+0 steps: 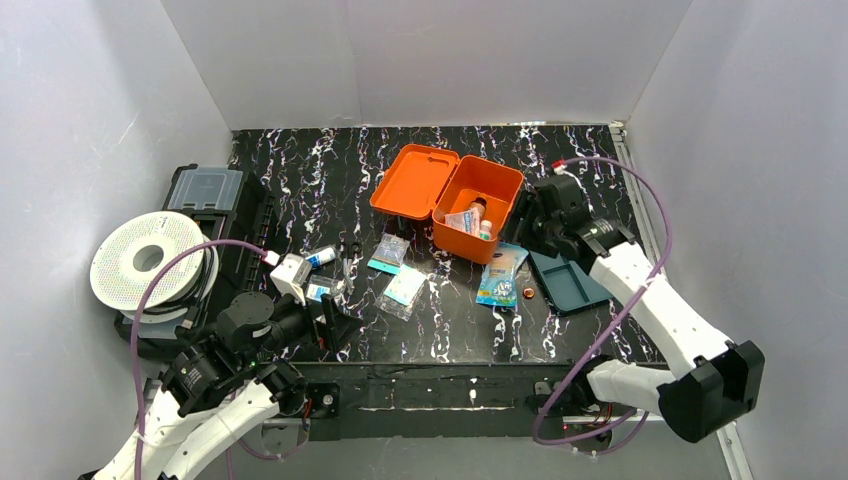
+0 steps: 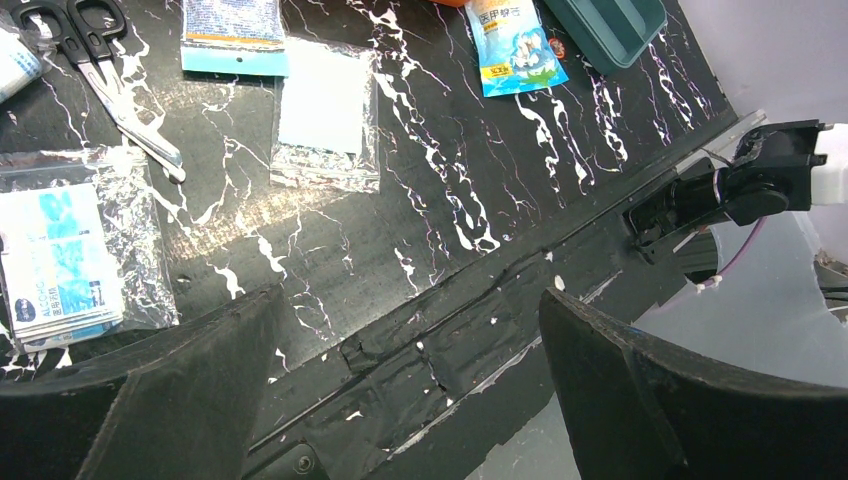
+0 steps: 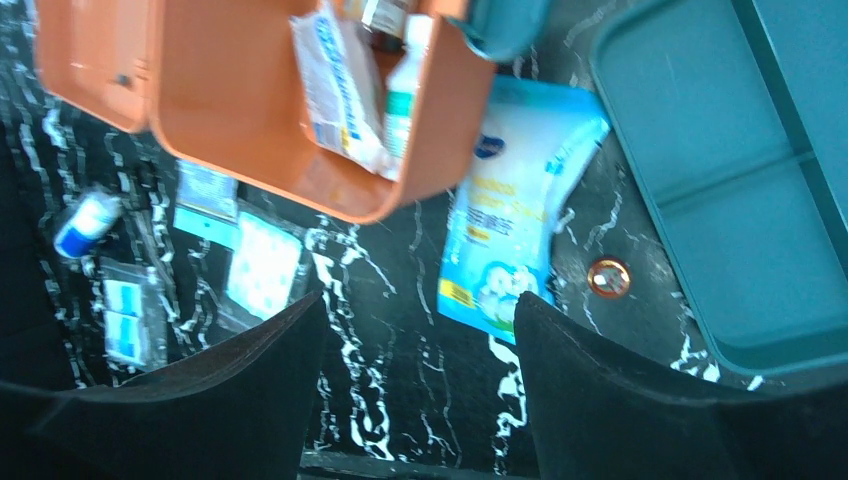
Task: Organize the medicine kit
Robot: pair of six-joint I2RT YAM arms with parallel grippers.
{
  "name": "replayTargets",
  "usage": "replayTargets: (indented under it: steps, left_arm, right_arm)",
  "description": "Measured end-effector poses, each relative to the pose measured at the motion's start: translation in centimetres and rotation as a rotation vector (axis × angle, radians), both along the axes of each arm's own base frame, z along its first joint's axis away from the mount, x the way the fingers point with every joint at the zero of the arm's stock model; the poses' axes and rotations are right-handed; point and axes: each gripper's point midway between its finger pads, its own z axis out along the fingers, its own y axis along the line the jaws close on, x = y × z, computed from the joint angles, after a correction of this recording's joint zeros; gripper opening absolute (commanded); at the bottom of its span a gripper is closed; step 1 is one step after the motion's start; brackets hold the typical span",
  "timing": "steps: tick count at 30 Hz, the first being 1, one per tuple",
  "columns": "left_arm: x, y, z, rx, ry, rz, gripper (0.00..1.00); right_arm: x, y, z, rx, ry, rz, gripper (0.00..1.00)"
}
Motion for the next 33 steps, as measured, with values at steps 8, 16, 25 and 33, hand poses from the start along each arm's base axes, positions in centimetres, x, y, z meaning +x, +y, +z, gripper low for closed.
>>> replayTargets:
  steps: [8, 16, 25, 33]
  left_arm:
    - [0.1, -0.1, -0.2, 0.008, 0.009, 0.0, 0.99]
    - [0.1, -0.1, -0.3, 0.012, 0.013, 0.0, 1.0]
    - [0.1, -0.1, -0.3, 0.013, 0.014, 0.0, 0.99]
    - [0.2, -0.2, -0.4, 0.02, 0.021, -0.001, 0.99]
  right_arm:
    - [-2.3, -1.3, -6.2, -0.036, 0.115, -0.045, 0.8]
    - [-1.4, -0.9, -9.8, -0.029, 0.171, -0.089, 0.77]
    - [0.2, -0.7, -12.2, -0.033, 0.207, -0.124, 0.75]
    - [0.3, -1.2, -14.8, -0.042, 0.248, -0.154, 0.68]
